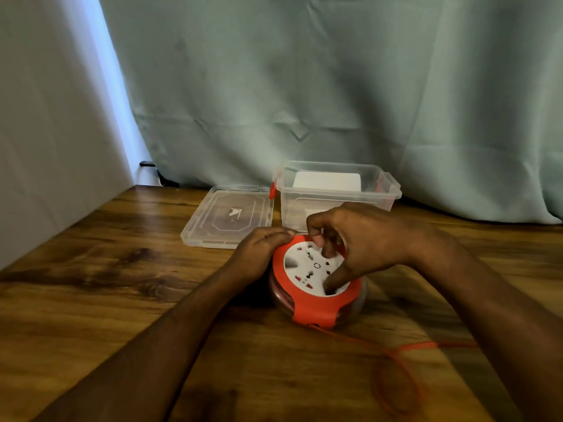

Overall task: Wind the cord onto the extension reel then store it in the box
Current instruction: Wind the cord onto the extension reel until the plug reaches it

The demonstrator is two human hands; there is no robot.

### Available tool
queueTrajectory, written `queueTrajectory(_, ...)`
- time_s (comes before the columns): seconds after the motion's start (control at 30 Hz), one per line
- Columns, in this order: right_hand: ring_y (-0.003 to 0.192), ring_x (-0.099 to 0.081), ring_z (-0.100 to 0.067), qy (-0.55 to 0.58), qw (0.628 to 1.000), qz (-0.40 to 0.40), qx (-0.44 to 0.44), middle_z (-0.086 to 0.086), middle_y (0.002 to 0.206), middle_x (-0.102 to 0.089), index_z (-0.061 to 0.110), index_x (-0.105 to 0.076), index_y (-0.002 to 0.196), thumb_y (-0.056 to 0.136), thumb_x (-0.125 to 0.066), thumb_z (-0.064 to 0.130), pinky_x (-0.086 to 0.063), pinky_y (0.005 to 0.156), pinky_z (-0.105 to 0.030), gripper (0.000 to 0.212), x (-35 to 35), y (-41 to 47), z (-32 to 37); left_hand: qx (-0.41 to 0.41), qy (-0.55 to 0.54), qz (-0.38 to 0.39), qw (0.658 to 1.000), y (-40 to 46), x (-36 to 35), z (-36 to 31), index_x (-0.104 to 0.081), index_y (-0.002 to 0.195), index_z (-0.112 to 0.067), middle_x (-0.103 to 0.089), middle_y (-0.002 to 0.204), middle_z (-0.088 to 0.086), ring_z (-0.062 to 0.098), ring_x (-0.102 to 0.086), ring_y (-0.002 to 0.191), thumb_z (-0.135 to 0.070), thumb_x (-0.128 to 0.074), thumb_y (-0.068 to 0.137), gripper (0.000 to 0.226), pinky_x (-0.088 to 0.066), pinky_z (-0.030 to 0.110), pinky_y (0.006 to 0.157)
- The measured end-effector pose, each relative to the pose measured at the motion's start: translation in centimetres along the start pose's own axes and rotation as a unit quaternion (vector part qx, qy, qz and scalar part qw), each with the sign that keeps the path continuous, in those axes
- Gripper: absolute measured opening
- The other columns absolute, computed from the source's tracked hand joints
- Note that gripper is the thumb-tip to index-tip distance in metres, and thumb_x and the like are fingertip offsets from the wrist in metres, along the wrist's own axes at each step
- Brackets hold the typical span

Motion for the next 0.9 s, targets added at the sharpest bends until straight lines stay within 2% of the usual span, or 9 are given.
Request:
queueTrajectory(0.1, 0.072, -0.055, 0.0, -0.042, 0.999, -0.008, -0.018, 0.018, 0.073, -0.059, 0.029, -0.059, 0.076, 0.064, -0.085, 0.068, -0.04, 0.058, -0.022, 0.048, -0.1, 0.1, 0.4, 0.007, 0.009, 0.001, 1.0, 0.2, 0.0, 0.3, -0.08, 0.097, -0.021, -0.082, 0.099, 0.004, 0.023, -0.077, 0.094, -0.024, -0.052, 0.106, 0.029, -0.059, 0.043, 0.096)
queueTrajectory(0.2, 0.068, -0.055, -0.001, -0.071, 0.997, -0.021, -0.018, 0.016, 0.068, -0.058, 0.026, -0.062, 0.069, 0.069, -0.079, 0.071, -0.038, 0.057, -0.023, 0.048, -0.1, 0.3, 0.9, 0.008, 0.017, -0.003, 1.0, 0.2, 0.0, 0.3, -0.079, 0.095, -0.024, -0.081, 0.101, 0.005, 0.023, -0.077, 0.096, -0.025, -0.051, 0.106, 0.03, -0.058, 0.048, 0.099)
queueTrajectory(0.3, 0.07, -0.058, -0.002, -0.053, 0.998, -0.016, -0.011, 0.016, 0.071, -0.061, 0.028, -0.067, 0.076, 0.075, -0.079, 0.066, -0.042, 0.058, -0.023, 0.04, 0.0, 0.2, 1.0, 0.007, 0.005, -0.009, 1.0, 0.0, 0.1, 0.2, -0.079, 0.099, -0.019, -0.081, 0.101, 0.006, 0.025, -0.077, 0.095, -0.022, -0.05, 0.107, 0.03, -0.059, 0.047, 0.097)
queueTrajectory(0.4, 0.07, -0.064, -0.006, 0.012, 1.0, 0.0, -0.002, 0.01, 0.073, -0.068, 0.036, -0.071, 0.099, 0.082, -0.082, 0.039, -0.056, 0.064, -0.036, 0.02, 0.1, -0.1, -0.1, 0.0, -0.01, -0.001, 1.0, -0.1, 0.0, 0.1, -0.079, 0.103, -0.014, -0.081, 0.1, 0.008, 0.026, -0.077, 0.094, -0.021, -0.05, 0.107, 0.03, -0.06, 0.044, 0.093)
queueTrajectory(0.47, 0.067, -0.063, -0.005, 0.028, 0.999, 0.015, 0.007, 0.008, 0.072, -0.068, 0.044, -0.069, 0.117, 0.082, -0.08, 0.022, -0.058, 0.068, -0.041, 0.042, 0.0, -0.4, -0.9, -0.003, -0.011, 0.006, 1.0, -0.1, -0.1, -0.1, -0.079, 0.101, -0.018, -0.082, 0.099, 0.006, 0.022, -0.078, 0.091, -0.02, -0.049, 0.107, 0.03, -0.06, 0.039, 0.091)
queueTrajectory(0.6, 0.07, -0.057, -0.001, -0.015, 0.999, 0.019, 0.025, 0.011, 0.077, -0.065, 0.054, -0.06, 0.133, 0.081, -0.078, 0.022, -0.053, 0.066, -0.034, 0.064, -0.4, -0.5, -0.8, -0.001, -0.01, 0.022, 1.0, -0.1, -0.1, -0.1, -0.079, 0.098, -0.025, -0.082, 0.095, 0.004, 0.02, -0.077, 0.088, -0.022, -0.051, 0.106, 0.03, -0.058, 0.041, 0.089)
queueTrajectory(0.73, 0.079, -0.057, -0.006, -0.018, 0.998, 0.056, 0.018, 0.013, 0.086, -0.061, 0.055, -0.057, 0.136, 0.083, -0.08, 0.028, -0.053, 0.069, -0.036, 0.064, -0.9, -0.7, -0.3, -0.005, 0.012, 0.046, 0.999, -0.3, -0.3, -0.3, -0.078, 0.095, -0.026, -0.081, 0.088, -0.004, 0.008, -0.076, 0.079, -0.02, -0.05, 0.106, 0.03, -0.055, 0.029, 0.079)
queueTrajectory(0.83, 0.071, -0.05, 0.0, -0.002, 0.999, 0.046, 0.008, 0.021, 0.076, -0.05, 0.054, -0.061, 0.131, 0.079, -0.084, 0.033, -0.042, 0.062, -0.027, 0.06, -0.6, -0.9, -0.3, -0.01, 0.013, 0.049, 0.999, -0.4, -0.3, -0.6, -0.077, 0.096, -0.026, -0.08, 0.09, -0.006, 0.004, -0.076, 0.079, -0.019, -0.05, 0.106, 0.029, -0.056, 0.021, 0.075)
queueTrajectory(0.9, 0.077, -0.052, 0.001, 0.003, 0.999, 0.046, -0.006, 0.023, 0.088, -0.055, 0.051, -0.062, 0.13, 0.077, -0.086, 0.041, -0.043, 0.062, -0.023, 0.059, -0.7, -0.9, -0.4, -0.015, 0.009, 0.044, 0.999, -0.5, -0.2, -0.7, -0.076, 0.096, -0.024, -0.079, 0.092, -0.006, 0.002, -0.075, 0.079, -0.017, -0.051, 0.105, 0.028, -0.057, 0.016, 0.073)
Point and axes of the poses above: each hand's wrist, its own y-axis towards the middle knuckle, its own x-axis out of the back of the hand, z = x × y, the point moved 6 cm from there along y, towards the middle knuckle
